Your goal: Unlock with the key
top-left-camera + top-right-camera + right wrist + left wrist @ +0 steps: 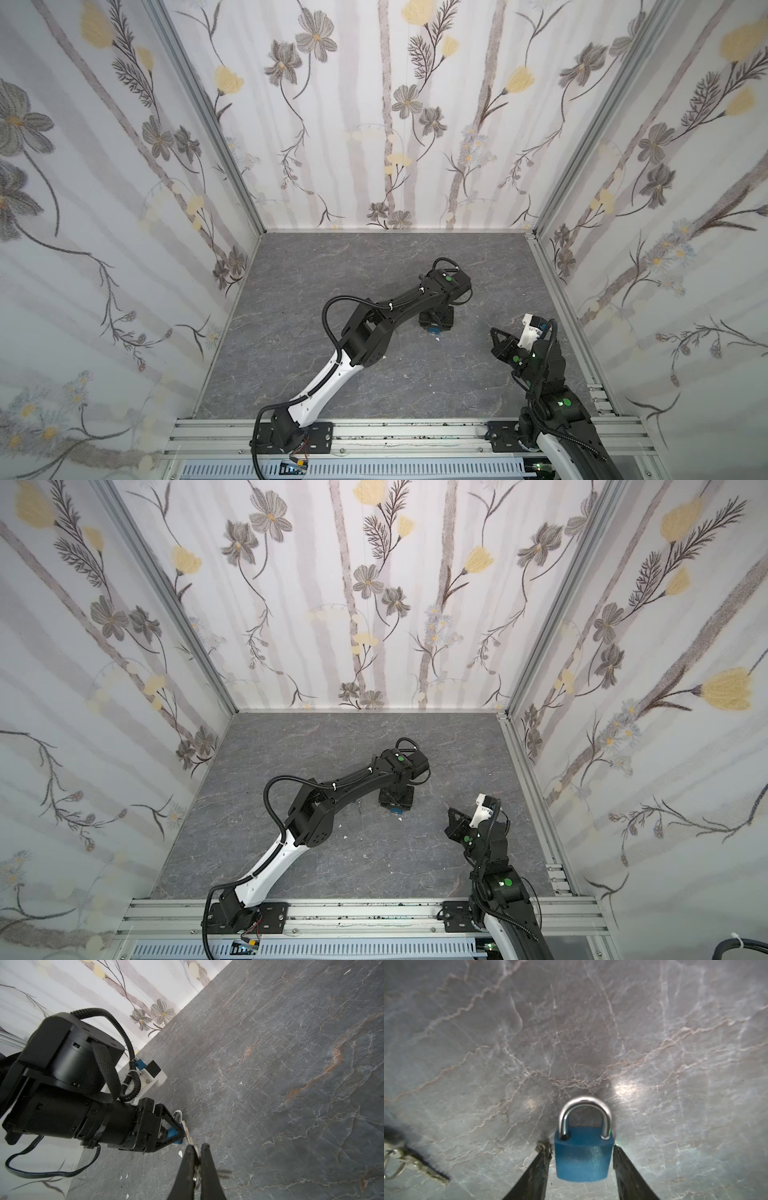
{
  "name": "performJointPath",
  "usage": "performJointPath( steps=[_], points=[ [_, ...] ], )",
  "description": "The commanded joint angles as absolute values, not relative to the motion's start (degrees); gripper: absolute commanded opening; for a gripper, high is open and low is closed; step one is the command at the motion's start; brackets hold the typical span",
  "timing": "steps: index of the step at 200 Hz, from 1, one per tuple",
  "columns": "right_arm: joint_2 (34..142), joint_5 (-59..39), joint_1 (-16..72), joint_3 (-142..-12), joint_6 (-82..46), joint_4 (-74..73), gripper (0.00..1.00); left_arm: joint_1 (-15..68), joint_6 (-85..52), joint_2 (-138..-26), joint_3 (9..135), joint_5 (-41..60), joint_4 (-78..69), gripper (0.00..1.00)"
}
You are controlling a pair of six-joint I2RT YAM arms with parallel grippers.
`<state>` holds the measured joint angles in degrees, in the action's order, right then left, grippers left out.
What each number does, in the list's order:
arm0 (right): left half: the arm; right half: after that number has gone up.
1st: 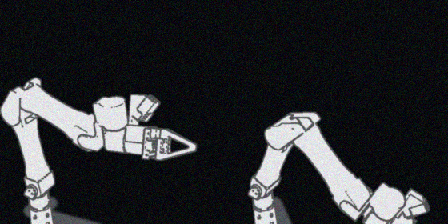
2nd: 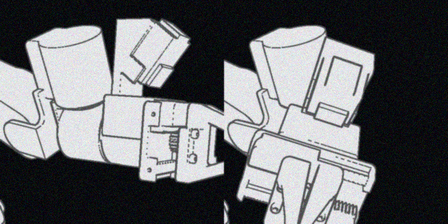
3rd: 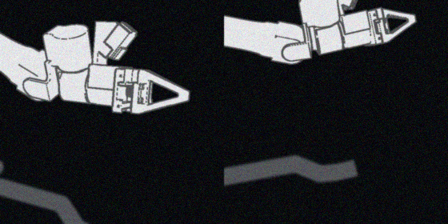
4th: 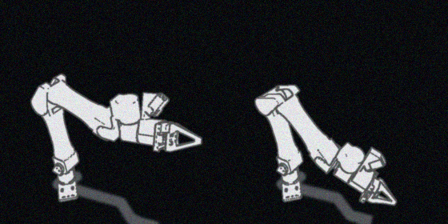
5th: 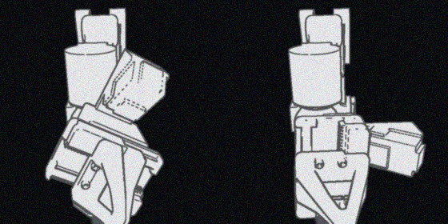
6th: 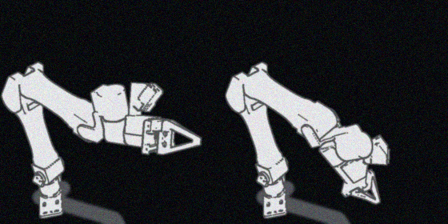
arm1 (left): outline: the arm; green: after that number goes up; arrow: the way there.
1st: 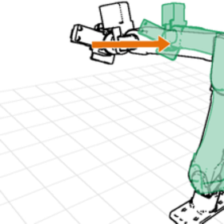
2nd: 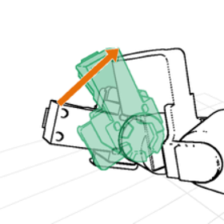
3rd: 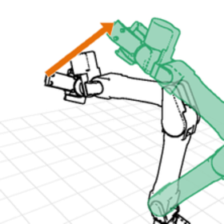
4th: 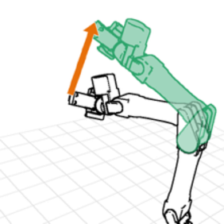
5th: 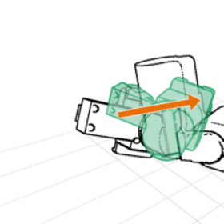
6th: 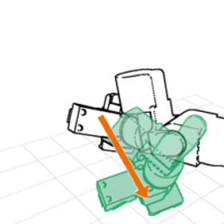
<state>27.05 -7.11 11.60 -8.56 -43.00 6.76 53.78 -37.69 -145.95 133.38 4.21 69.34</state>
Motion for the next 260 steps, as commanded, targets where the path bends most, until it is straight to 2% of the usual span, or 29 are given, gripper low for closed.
performJointPath(
  steps=[1,58,82,124,153,181,260],
  points=[
    [27.5,-7.0,11.6,-8.5,-43.6,3.4,0.00,53.7,-36.9,-146.7,133.3,2.9,70.1,0.49],
    [28.6,-7.5,11.6,-8.3,-43.9,2.1,0.00,53.7,-36.7,-148.6,133.2,1.2,71.1,0.47],
    [28.9,-7.4,11.6,-8.3,-43.9,1.7,0.00,53.5,-36.7,-149.1,133.2,2.3,70.7,0.33],
    [30.3,-8.2,11.6,-8.2,-43.3,0.4,0.00,52.9,-37.2,-146.7,130.0,3.1,67.8,0.26],
    [31.3,-10.2,11.7,-8.1,-41.9,-1.2,0.00,51.3,-39.5,-140.7,122.3,3.7,63.1,0.26],
    [35.1,-16.0,12.7,-8.6,-39.5,-5.1,0.00,49.2,-42.4,-132.3,112.6,4.8,56.7,0.25],
    [45.8,-16.8,26.1,-9.3,-38.6,-25.2,0.00,44.0,-54.6,-111.0,90.6,8.2,41.5,0.25]
  ],
)
